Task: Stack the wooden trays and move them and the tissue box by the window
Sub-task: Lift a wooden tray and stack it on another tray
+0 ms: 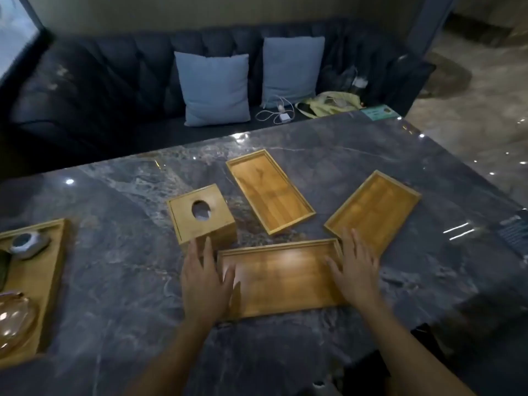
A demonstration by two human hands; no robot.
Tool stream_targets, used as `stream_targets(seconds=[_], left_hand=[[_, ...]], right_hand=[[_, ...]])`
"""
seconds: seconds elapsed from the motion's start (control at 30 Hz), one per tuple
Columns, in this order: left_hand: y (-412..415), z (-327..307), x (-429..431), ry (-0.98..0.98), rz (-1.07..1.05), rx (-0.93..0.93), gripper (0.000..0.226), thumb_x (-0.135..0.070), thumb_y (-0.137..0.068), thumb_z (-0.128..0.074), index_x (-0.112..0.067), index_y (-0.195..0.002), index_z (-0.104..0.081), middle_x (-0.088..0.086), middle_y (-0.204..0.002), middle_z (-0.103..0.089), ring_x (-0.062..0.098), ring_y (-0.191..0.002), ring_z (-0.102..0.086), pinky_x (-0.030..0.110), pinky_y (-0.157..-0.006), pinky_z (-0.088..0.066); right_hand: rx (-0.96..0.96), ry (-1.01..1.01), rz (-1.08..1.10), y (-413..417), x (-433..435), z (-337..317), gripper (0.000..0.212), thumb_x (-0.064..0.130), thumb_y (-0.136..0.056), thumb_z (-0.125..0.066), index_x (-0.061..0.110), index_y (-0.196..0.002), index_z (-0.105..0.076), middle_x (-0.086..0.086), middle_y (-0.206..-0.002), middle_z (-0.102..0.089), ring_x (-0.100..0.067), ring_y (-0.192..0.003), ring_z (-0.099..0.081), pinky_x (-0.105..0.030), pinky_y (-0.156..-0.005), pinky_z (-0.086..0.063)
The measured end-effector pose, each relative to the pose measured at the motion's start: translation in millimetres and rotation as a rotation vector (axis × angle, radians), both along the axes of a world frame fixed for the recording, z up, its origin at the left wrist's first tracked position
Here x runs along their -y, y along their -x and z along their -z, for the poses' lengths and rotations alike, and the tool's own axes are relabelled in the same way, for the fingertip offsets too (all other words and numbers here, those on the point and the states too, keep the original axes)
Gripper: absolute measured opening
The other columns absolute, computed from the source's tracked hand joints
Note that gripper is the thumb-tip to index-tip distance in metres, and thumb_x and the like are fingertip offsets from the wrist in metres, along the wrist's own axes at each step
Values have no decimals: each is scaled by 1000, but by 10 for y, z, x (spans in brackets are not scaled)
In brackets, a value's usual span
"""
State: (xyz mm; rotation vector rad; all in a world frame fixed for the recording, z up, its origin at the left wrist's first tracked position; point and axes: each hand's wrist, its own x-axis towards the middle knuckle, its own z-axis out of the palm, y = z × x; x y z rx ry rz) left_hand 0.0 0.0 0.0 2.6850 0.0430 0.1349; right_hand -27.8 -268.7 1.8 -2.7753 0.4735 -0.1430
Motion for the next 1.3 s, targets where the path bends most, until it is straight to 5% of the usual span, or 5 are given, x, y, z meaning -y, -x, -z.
stream_targets(seconds=[0.4,0.57,0.9,1.03,1.3], left_hand=[[71,84,341,590,-423,-642,87,-25,-84,-64,-1,-148,-10,16,-159,-10,32,-144,-15,41,-116,-20],[-202,-3,156,1079,-607,-727,37,-14,-86,-58,-1,-119,-45,19,-114,-54,32,-88,-61,38,-64,-56],[-65,-315,69,919,-228,-551,19,-25,-94,-50,-14,-107,-57,9,-103,-63,18,-85,-60,33,-66,-48],[-255,-773,-5,785,-6,-188,13,-28,-94,-49,-24,-84,-56,-5,-81,-59,10,-73,-56,25,-58,-39],[-868,-1863,-192,570,302,9,10,-29,-92,-53,-33,-83,-57,-11,-81,-58,-1,-69,-57,24,-60,-41]], right_hand=[[-217,-599,580,-75,-241,154,61,25,-81,-57,10,-136,-36,-18,-142,-43,-37,-131,-36,-52,-110,-28],[-207,-789,680,-199,-119,97,48,29,-80,-60,9,-123,-52,-19,-128,-54,-38,-117,-48,-50,-101,-41],[-7,-1048,645,-195,192,-63,32,38,-86,-63,6,-84,-64,-16,-103,-64,-22,-80,-54,-40,-79,-45],[102,-1144,435,-354,265,-432,18,31,-82,-68,15,-86,-64,-16,-106,-66,-19,-83,-61,-31,-72,-53],[-66,-596,-521,-745,137,-1375,48,59,-74,-56,46,-119,-50,27,-105,-56,17,-94,-52,-4,-70,-42]])
